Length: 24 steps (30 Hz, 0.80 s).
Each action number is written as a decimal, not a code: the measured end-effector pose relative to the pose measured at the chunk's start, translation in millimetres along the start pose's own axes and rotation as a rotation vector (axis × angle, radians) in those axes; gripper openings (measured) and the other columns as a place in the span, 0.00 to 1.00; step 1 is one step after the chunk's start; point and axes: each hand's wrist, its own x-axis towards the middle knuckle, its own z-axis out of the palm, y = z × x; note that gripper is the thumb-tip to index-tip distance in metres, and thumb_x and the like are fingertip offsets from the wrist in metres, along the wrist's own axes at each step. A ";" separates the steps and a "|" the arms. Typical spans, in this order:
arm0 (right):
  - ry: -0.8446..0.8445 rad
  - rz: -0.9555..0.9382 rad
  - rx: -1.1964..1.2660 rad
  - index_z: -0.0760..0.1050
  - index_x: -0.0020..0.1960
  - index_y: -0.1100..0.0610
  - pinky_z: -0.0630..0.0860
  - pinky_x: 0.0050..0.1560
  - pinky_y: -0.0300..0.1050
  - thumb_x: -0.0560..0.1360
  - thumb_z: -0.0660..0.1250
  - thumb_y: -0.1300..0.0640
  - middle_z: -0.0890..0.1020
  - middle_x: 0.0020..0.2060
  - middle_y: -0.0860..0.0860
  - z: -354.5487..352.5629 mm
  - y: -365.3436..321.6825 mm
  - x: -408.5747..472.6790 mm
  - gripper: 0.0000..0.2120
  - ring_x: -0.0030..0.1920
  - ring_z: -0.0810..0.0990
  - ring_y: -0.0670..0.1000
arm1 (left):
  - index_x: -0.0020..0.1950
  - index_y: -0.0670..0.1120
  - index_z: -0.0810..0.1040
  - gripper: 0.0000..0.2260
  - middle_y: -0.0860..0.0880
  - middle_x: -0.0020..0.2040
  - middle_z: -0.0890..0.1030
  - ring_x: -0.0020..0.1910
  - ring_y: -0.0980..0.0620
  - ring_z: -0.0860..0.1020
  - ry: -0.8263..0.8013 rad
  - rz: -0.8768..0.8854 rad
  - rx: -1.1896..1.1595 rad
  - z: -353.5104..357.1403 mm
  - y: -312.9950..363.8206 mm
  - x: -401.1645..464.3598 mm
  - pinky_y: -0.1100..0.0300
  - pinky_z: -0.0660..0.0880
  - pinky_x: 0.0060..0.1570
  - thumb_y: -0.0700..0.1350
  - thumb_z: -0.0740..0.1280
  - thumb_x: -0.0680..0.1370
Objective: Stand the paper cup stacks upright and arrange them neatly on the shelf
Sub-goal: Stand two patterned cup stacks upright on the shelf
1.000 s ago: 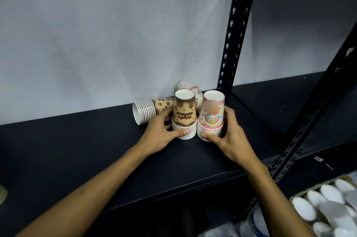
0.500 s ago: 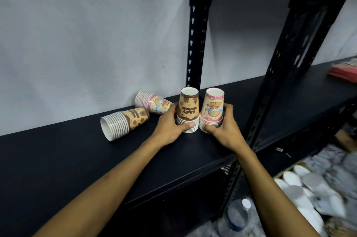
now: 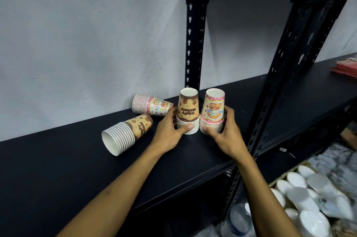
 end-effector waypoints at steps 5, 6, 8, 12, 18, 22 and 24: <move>-0.009 0.003 -0.001 0.60 0.75 0.51 0.71 0.52 0.21 0.71 0.79 0.56 0.77 0.64 0.46 -0.8 -1.7 -1.2 0.40 0.60 0.79 0.43 | 0.77 0.48 0.64 0.36 0.52 0.71 0.75 0.66 0.57 0.75 -0.001 -0.004 0.013 -0.1 -1.0 0.1 0.61 0.71 0.67 0.46 0.78 0.73; -0.012 0.005 -0.004 0.60 0.75 0.51 0.72 0.52 0.22 0.71 0.79 0.56 0.77 0.64 0.46 -0.9 -2.2 -1.2 0.40 0.60 0.79 0.43 | 0.77 0.48 0.64 0.36 0.52 0.72 0.75 0.66 0.57 0.75 0.000 -0.004 0.016 0.0 -0.2 -0.5 0.61 0.71 0.67 0.46 0.78 0.73; -0.017 0.012 -0.012 0.59 0.76 0.50 0.71 0.53 0.25 0.71 0.78 0.56 0.77 0.63 0.45 -1.6 -4.2 -2.2 0.40 0.60 0.78 0.43 | 0.77 0.48 0.63 0.37 0.51 0.72 0.74 0.68 0.56 0.75 -0.003 -0.008 0.025 -0.2 1.1 -2.1 0.59 0.71 0.68 0.46 0.78 0.73; -0.022 0.049 -0.041 0.58 0.76 0.49 0.75 0.62 0.41 0.71 0.79 0.55 0.77 0.64 0.44 -2.1 -10.2 -5.7 0.41 0.61 0.78 0.44 | 0.78 0.49 0.62 0.38 0.51 0.73 0.73 0.69 0.54 0.74 -0.006 -0.004 0.039 -1.8 4.4 -6.6 0.51 0.72 0.70 0.50 0.78 0.73; -0.007 0.178 -0.080 0.46 0.80 0.43 0.71 0.72 0.60 0.62 0.81 0.38 0.67 0.77 0.54 -3.7 -19.7 -6.8 0.59 0.73 0.72 0.55 | 0.81 0.50 0.53 0.46 0.50 0.73 0.72 0.69 0.54 0.72 0.013 -0.028 0.112 -10.2 11.5 -30.4 0.53 0.70 0.70 0.55 0.78 0.72; 0.041 0.250 -0.233 0.43 0.81 0.51 0.69 0.71 0.63 0.70 0.78 0.43 0.67 0.77 0.58 4.2 -18.7 -15.3 0.55 0.74 0.69 0.62 | 0.81 0.51 0.55 0.42 0.51 0.75 0.68 0.73 0.53 0.68 0.016 0.017 0.274 -21.4 11.5 -62.7 0.55 0.67 0.72 0.56 0.75 0.74; 0.070 0.258 -0.374 0.44 0.81 0.58 0.71 0.69 0.62 0.73 0.74 0.43 0.70 0.74 0.61 9.9 -19.9 -24.9 0.51 0.72 0.71 0.64 | 0.81 0.50 0.56 0.39 0.51 0.77 0.64 0.76 0.54 0.62 -0.012 0.133 0.437 -26.9 15.0 -78.8 0.57 0.61 0.75 0.56 0.72 0.77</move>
